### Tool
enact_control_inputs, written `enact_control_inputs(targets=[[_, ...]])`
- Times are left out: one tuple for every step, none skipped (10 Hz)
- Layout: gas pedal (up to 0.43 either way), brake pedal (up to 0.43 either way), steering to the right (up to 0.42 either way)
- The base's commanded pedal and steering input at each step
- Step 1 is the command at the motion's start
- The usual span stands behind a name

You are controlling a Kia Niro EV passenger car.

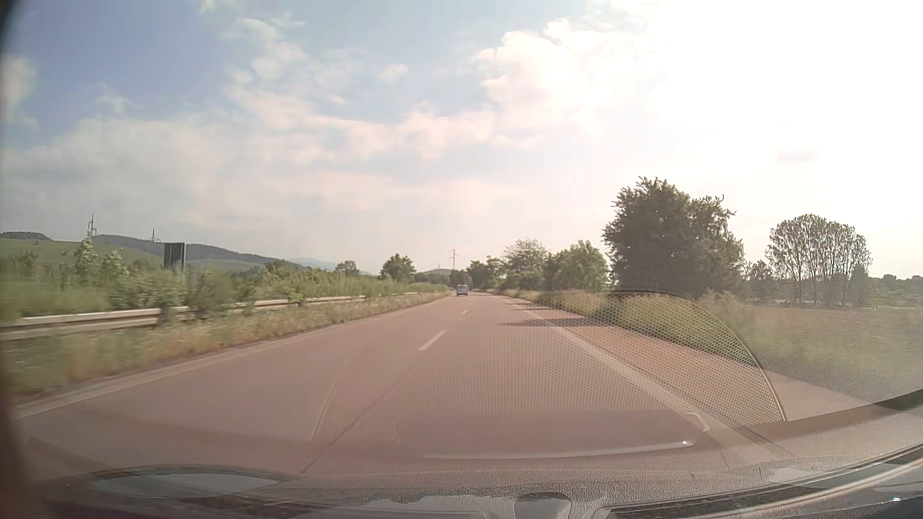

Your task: Follow the waypoints while adhering to traffic rules and regulations

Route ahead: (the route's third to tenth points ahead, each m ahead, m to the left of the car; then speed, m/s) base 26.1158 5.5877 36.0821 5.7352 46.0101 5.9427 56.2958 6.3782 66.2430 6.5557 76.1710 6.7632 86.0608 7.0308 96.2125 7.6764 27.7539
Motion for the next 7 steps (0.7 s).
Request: enact_control_inputs(targets=[[0.209,0.000,-0.004],[0.209,0.000,-0.004],[0.209,0.000,-0.004],[0.209,0.000,-0.004],[0.209,0.000,-0.004],[0.209,0.000,-0.004],[0.209,0.000,-0.004]])
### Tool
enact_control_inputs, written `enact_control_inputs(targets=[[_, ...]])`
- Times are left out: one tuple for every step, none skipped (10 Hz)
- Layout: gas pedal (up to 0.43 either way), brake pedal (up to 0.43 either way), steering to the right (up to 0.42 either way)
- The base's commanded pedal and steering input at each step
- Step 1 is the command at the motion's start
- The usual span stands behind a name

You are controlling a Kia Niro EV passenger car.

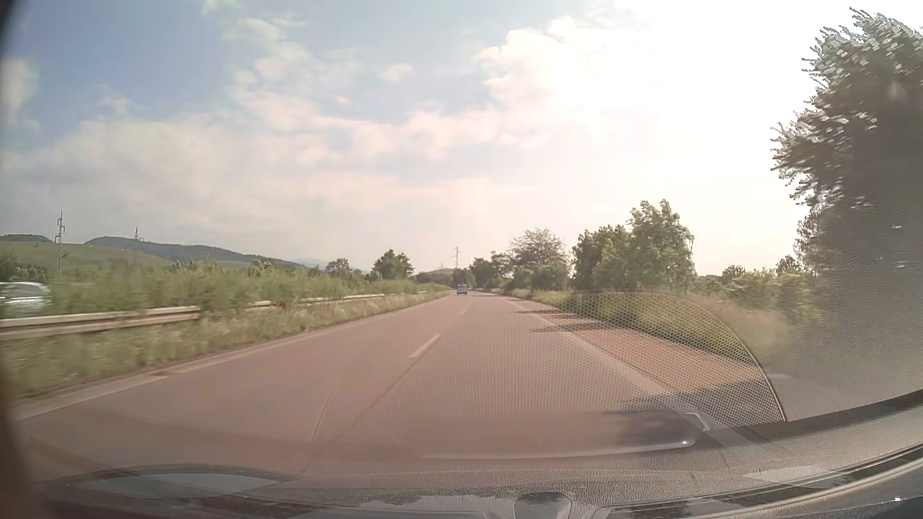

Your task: Follow the waypoints while adhering to traffic rules and regulations

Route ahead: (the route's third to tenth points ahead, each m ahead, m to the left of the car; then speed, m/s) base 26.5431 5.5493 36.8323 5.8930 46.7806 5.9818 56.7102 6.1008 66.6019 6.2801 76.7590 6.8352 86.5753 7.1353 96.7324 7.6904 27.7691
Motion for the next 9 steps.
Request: enact_control_inputs(targets=[[0.209,0.000,-0.004],[0.209,0.000,-0.004],[0.197,0.000,-0.004],[0.197,0.000,-0.004],[0.197,0.000,-0.004],[0.197,0.000,-0.004],[0.197,0.000,-0.004],[0.197,0.000,-0.004],[0.197,0.000,-0.004]])
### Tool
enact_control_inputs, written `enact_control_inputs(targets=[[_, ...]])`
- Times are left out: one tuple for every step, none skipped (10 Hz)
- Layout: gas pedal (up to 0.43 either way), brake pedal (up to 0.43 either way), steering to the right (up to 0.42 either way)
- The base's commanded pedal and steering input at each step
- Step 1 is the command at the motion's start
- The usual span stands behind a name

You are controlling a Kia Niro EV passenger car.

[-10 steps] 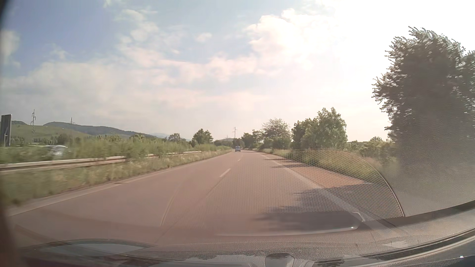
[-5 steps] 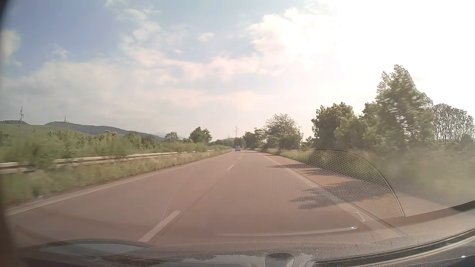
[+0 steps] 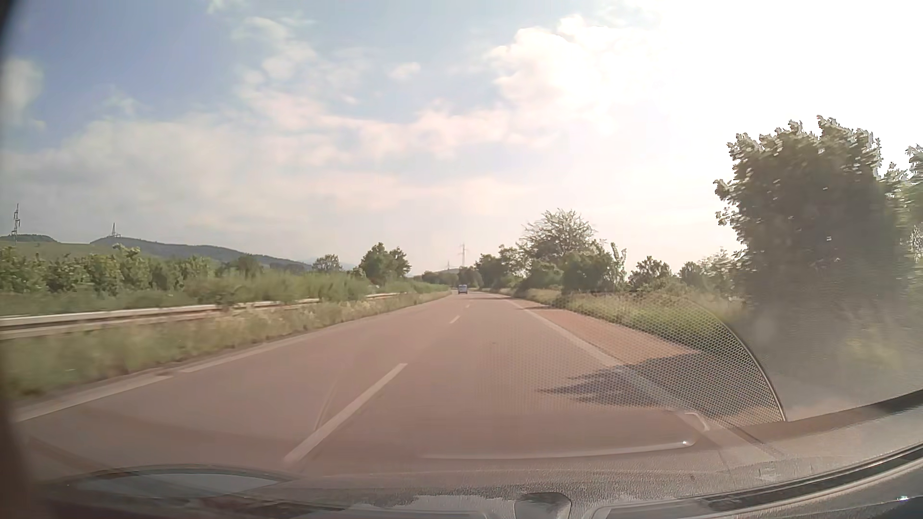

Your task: Follow the waypoints while adhering to traffic rules and regulations

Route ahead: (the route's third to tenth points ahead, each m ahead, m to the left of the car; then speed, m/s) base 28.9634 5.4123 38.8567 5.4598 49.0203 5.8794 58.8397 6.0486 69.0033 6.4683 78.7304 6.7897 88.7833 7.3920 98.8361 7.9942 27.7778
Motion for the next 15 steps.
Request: enact_control_inputs(targets=[[0.197,0.000,-0.004],[0.197,0.000,-0.004],[0.197,0.000,-0.004],[0.189,0.000,-0.004],[0.189,0.000,-0.004],[0.189,0.000,-0.004],[0.189,0.000,-0.004],[0.189,0.000,-0.004],[0.189,0.000,-0.004],[0.189,0.000,-0.004],[0.189,0.000,-0.004],[0.189,0.000,-0.005],[0.189,0.000,-0.004],[0.189,0.000,-0.004],[0.189,0.000,-0.004]])
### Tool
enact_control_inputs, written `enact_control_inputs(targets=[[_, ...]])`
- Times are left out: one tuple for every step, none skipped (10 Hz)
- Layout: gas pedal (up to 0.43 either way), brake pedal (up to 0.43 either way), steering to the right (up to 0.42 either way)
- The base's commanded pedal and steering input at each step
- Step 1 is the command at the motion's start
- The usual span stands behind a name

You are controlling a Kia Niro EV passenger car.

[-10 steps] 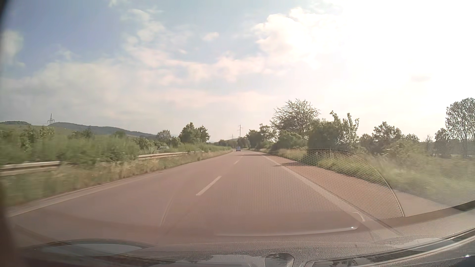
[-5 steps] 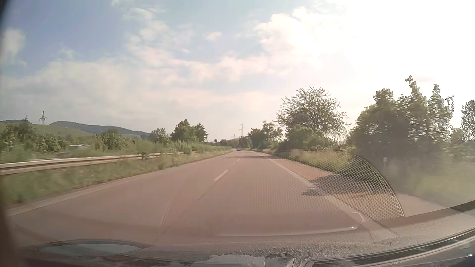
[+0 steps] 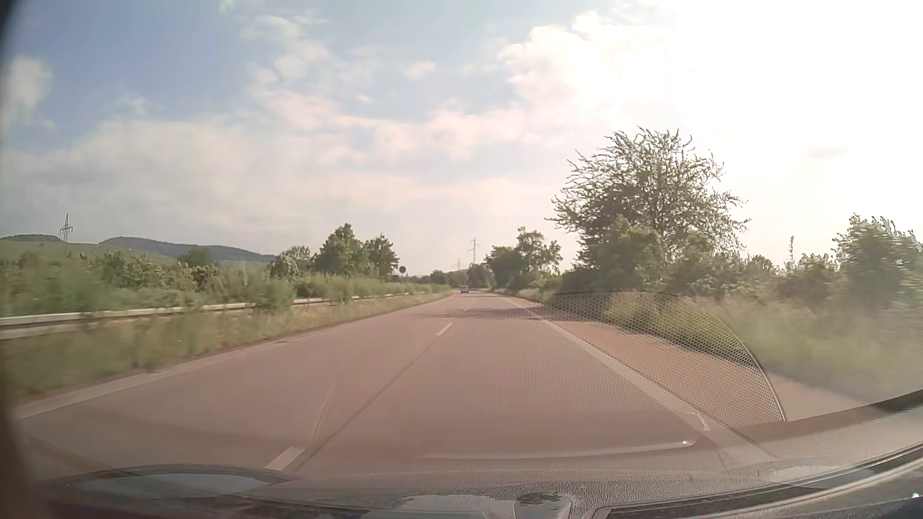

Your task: Follow the waypoints while adhering to traffic rules and regulations

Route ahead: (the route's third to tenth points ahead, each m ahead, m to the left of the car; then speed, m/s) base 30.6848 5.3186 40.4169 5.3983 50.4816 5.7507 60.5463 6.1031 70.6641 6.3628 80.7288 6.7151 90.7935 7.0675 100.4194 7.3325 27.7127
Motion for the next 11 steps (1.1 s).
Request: enact_control_inputs(targets=[[0.189,0.000,-0.004],[0.189,0.000,-0.004],[0.189,0.000,-0.004],[0.189,0.000,-0.004],[0.189,0.000,-0.004],[0.189,0.000,-0.004],[0.189,0.000,-0.004],[0.189,0.000,-0.004],[0.189,0.000,-0.004],[0.189,0.000,-0.004],[0.189,0.000,-0.004]])
